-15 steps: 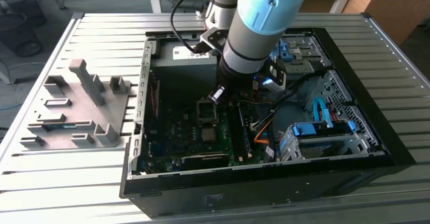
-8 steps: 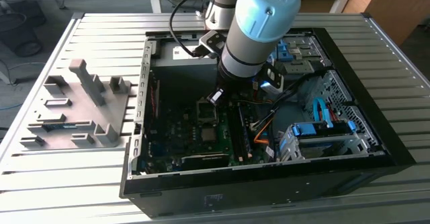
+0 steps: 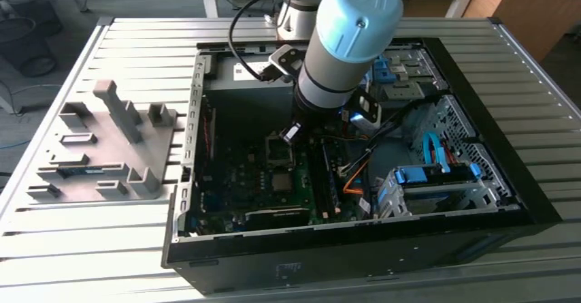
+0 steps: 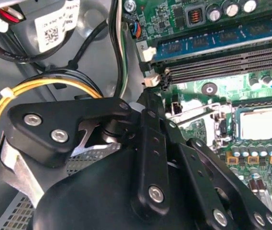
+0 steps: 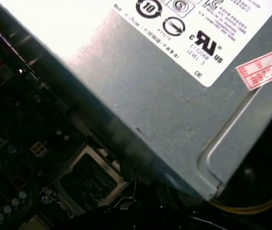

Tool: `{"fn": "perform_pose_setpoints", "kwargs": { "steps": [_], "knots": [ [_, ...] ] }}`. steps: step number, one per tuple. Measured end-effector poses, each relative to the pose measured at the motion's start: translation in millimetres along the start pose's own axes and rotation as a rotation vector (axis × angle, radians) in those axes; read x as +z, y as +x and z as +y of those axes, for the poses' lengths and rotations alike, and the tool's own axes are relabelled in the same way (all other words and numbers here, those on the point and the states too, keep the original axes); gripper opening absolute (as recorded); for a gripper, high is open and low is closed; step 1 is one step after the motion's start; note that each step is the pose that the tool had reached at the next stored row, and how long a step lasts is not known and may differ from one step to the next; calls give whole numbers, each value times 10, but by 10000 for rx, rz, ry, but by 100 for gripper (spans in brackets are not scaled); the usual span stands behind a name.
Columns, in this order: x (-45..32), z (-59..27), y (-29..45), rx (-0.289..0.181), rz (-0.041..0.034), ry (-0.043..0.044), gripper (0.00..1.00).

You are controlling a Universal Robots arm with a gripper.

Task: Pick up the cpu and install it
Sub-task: 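Close the cpu cover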

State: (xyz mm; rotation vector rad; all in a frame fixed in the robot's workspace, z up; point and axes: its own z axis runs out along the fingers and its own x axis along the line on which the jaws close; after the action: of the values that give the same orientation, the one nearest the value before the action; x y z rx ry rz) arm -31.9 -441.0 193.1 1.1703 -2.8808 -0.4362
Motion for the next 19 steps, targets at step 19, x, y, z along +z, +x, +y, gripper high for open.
{"fn": "perform_pose_setpoints", "kwargs": {
  "steps": [19],
  "knots": [
    [-79, 49, 80, 7, -52, 0, 10]
  ]
}}
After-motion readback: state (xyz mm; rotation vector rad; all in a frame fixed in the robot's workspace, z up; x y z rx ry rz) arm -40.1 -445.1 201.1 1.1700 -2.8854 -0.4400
